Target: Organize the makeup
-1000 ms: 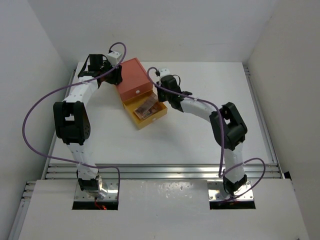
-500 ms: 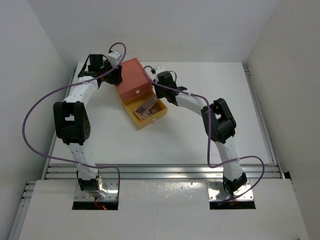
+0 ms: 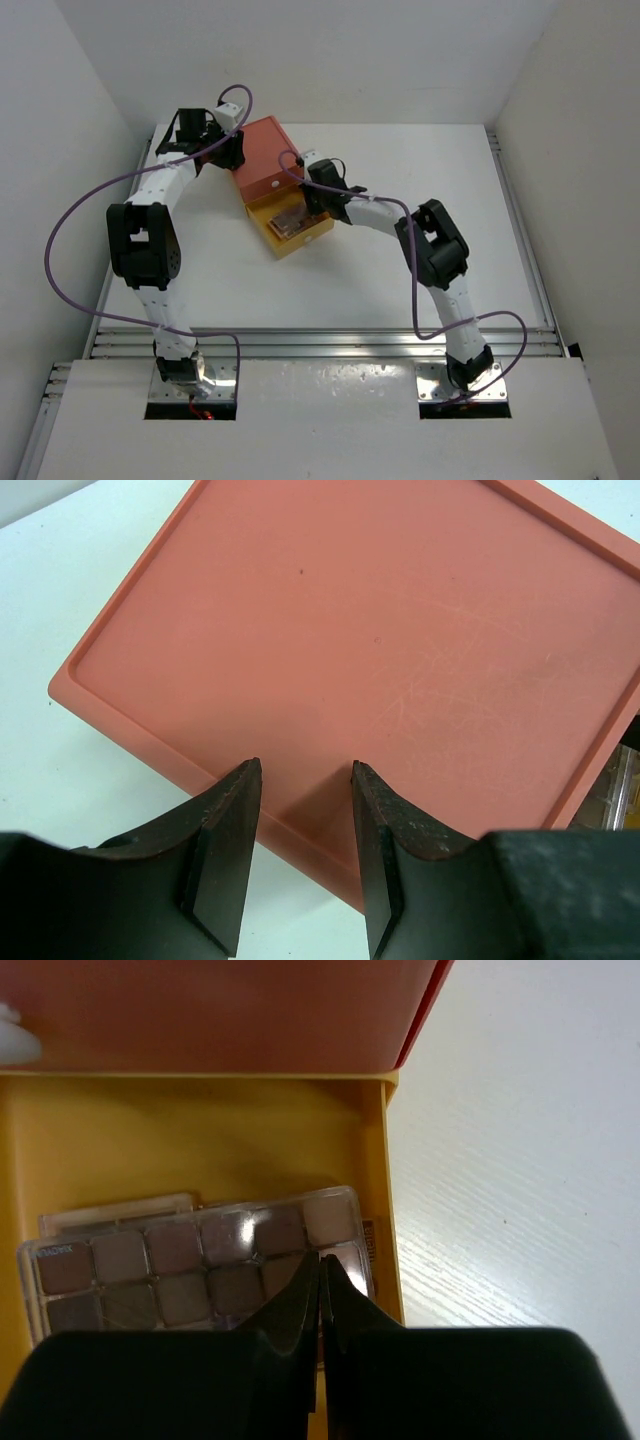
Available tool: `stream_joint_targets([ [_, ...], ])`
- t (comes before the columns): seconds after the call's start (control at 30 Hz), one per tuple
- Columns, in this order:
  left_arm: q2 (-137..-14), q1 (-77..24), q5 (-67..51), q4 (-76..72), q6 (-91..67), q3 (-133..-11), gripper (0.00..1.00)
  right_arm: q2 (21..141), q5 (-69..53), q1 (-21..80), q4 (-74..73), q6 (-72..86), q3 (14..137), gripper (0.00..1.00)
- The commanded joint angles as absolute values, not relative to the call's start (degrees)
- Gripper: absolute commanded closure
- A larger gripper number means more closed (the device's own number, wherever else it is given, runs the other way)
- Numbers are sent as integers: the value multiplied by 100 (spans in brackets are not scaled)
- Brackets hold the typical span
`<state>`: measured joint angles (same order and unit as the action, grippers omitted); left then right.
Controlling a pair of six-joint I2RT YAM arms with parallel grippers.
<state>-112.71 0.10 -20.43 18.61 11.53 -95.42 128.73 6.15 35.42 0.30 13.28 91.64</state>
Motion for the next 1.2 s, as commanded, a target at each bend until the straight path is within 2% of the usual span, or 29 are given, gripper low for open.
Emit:
stream_joint_targets([
  [0.0,-11575,105,-1934,2795,1011,-9369,53,12201,571,3621,193,1319,8975,100],
  [0.17,-11575,105,-1934,2795,1011,-9369,53,11234,563,3928,193,669,8386,99],
  [0.2,-11575,105,-1934,2795,1011,-9369,53,11102,545,3964,167,616,7941,99],
  [0.37,-11575,105,-1995,2795,1011,-9369,53,10109,360,4052,105,1080,6550,100],
  [0.47,-11575,105,-1995,2795,1011,-9369,53,10011,220,4069,289,1615,6012,100],
  [0.63,-11628,105,-1995,2795,1011,-9316,53,10678,-202,4078,833,2108,6213,100],
  [0.83,-11628,1,-1942,2795,1011,-9316,53,11741,-211,4096,1915,2460,7126,100],
  [0.97,-11628,-53,-1890,2795,1063,-9264,53,12049,403,4087,2565,2575,7409,100],
  [1.17,-11628,-53,-1890,2795,1063,-9202,53,12549,835,4096,2794,2435,7953,100],
])
